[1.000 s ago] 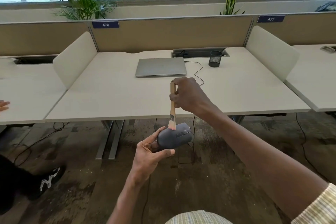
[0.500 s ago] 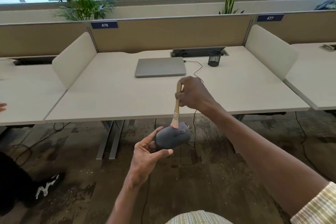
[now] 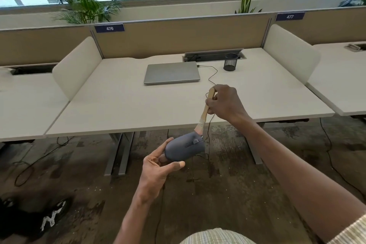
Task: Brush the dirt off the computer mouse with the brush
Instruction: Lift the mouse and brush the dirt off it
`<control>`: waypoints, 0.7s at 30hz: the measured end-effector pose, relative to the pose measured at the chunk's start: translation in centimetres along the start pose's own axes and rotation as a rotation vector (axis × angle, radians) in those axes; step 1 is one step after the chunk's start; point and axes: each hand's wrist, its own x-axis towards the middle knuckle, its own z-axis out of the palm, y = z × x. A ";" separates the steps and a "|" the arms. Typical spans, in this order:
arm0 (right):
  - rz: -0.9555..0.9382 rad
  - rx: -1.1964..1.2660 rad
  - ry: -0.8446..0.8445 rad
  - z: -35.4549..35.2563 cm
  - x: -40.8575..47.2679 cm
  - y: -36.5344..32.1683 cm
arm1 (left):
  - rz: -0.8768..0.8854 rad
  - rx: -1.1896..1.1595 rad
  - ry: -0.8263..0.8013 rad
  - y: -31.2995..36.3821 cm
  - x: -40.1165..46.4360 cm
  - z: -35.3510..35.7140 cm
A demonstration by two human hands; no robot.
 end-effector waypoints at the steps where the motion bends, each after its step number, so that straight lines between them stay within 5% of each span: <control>1: 0.006 0.011 -0.007 -0.1 -0.1 0.5 | -0.004 -0.012 0.008 -0.1 0.0 -0.1; 8: 0.072 0.475 -0.092 -0.3 -1.6 3.1 | -0.009 -0.074 0.061 -0.3 0.8 -0.4; 21: 0.075 0.712 -0.051 0.4 -2.9 4.4 | -0.005 -0.146 0.109 0.7 2.0 -0.6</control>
